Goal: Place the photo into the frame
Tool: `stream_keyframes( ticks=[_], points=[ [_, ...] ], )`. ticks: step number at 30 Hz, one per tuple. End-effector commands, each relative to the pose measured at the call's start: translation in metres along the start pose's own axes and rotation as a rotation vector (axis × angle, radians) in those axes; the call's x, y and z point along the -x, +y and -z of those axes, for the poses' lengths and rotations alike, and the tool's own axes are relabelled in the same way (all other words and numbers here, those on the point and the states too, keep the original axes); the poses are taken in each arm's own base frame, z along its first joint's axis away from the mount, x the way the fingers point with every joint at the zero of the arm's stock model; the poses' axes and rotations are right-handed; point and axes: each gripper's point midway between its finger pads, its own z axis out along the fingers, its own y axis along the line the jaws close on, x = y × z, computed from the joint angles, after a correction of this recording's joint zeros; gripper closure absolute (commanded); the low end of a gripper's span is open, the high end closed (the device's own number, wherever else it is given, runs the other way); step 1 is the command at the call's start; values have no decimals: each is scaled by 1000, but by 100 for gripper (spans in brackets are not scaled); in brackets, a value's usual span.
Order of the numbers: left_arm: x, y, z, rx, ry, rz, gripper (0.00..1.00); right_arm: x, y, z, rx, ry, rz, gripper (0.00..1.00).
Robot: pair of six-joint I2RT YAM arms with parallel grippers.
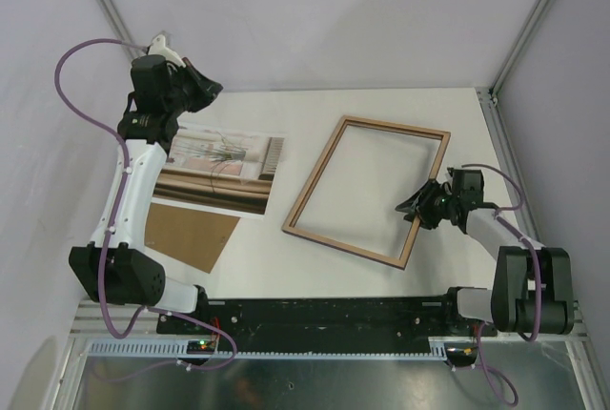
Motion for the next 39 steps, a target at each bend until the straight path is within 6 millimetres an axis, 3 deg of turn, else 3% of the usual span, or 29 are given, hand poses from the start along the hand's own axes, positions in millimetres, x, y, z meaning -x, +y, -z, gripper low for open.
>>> stream_keyframes(
  ticks=[1,7,14,19,27,39],
  points=[
    [22,-22,7,-70,-58,-40,100,23,0,-8,1,-82,55,54],
    [22,-21,8,-66,-61,-45,100,23,-24,-15,-95,-81,46,53],
    [23,-23,9,-71,-63,-47,100,27,-47,-13,-225,-114,48,41],
    [23,-23,9,-71,-64,-49,100,36,-60,-10,-357,-144,95,39],
    [22,-23,11,-71,-62,-47,100,44,-61,-16,-620,-188,284,39],
    [30,-32,29,-82,-91,-55,100,41,-67,-41,-712,-132,435,77]
  ],
)
